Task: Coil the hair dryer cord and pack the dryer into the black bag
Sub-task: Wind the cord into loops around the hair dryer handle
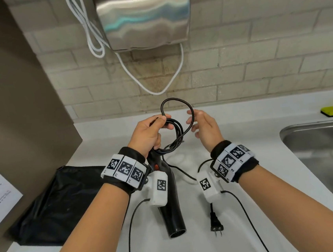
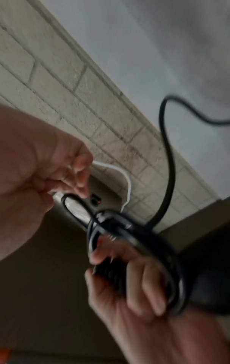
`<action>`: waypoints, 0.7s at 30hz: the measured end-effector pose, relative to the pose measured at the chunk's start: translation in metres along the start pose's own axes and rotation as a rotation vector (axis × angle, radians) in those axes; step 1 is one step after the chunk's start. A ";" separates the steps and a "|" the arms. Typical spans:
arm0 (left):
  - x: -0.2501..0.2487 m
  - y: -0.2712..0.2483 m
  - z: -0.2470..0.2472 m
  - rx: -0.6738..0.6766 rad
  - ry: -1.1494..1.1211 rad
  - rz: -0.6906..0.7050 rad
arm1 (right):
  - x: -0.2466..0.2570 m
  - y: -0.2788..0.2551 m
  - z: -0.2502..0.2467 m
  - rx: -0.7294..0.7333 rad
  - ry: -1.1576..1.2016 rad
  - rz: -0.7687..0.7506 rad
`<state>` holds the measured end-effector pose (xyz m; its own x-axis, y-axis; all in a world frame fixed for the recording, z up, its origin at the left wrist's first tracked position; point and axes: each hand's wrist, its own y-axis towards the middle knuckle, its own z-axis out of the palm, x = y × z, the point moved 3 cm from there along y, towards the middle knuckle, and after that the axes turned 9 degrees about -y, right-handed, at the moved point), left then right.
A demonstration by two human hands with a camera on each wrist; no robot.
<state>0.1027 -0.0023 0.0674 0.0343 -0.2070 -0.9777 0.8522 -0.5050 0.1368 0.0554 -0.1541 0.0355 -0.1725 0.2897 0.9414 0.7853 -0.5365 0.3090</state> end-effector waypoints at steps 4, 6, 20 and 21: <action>0.000 0.000 0.003 -0.005 0.013 0.000 | 0.013 -0.004 -0.002 -0.010 0.009 -0.051; 0.000 0.000 0.004 -0.024 0.009 0.009 | 0.012 -0.013 0.001 0.066 -0.051 -0.108; -0.001 0.000 0.006 0.043 0.077 -0.007 | 0.038 -0.015 0.008 0.020 -0.239 -0.265; -0.001 0.000 0.006 0.053 0.084 -0.010 | 0.041 -0.011 0.006 -0.005 -0.216 -0.253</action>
<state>0.0994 -0.0072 0.0691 0.0719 -0.1315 -0.9887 0.8238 -0.5510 0.1332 0.0429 -0.1311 0.0701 -0.2312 0.5757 0.7843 0.7304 -0.4298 0.5308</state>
